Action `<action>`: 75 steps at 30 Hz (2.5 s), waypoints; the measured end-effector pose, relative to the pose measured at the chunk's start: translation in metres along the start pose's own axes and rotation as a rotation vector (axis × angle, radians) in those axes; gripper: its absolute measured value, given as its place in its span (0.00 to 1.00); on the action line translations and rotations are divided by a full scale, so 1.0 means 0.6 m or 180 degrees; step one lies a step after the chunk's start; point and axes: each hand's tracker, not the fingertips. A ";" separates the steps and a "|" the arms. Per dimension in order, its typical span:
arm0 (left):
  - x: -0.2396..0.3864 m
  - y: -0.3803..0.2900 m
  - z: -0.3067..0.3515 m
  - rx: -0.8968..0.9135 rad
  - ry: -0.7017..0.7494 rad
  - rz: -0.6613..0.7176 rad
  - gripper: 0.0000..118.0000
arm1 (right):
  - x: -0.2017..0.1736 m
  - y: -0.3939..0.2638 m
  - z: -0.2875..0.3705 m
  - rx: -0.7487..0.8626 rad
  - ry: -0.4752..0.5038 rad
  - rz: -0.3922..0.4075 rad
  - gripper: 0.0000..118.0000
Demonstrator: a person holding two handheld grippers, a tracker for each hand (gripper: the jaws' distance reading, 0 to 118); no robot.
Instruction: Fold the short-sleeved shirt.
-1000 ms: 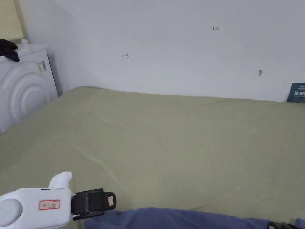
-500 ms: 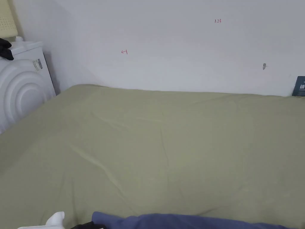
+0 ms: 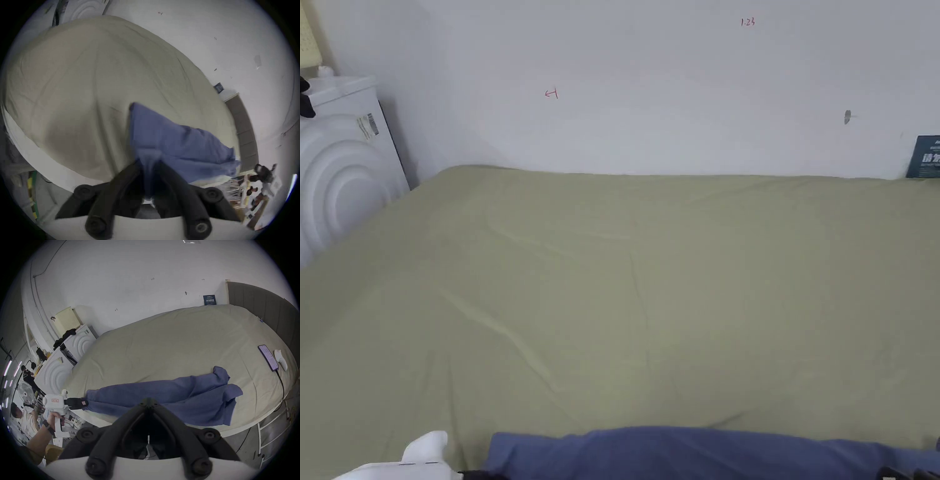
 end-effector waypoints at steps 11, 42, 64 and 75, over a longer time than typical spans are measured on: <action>0.128 0.019 0.069 0.0372 -0.0597 -0.0331 0.04 | 0.027 0.000 0.049 0.0165 -0.0132 -0.0083 0.01; 0.398 -0.047 -0.153 -0.0197 -0.1126 -0.0661 0.00 | 0.070 -0.030 0.094 0.0250 -0.0205 -0.0225 0.02; 0.462 -0.231 -0.281 -0.0639 -0.1412 -0.0830 0.00 | 0.044 -0.025 0.111 0.0379 -0.0028 -0.0201 0.02; 0.255 -0.035 -0.091 0.0048 -0.1287 -0.0083 0.05 | 0.034 -0.009 0.093 0.0363 0.0040 -0.0100 0.02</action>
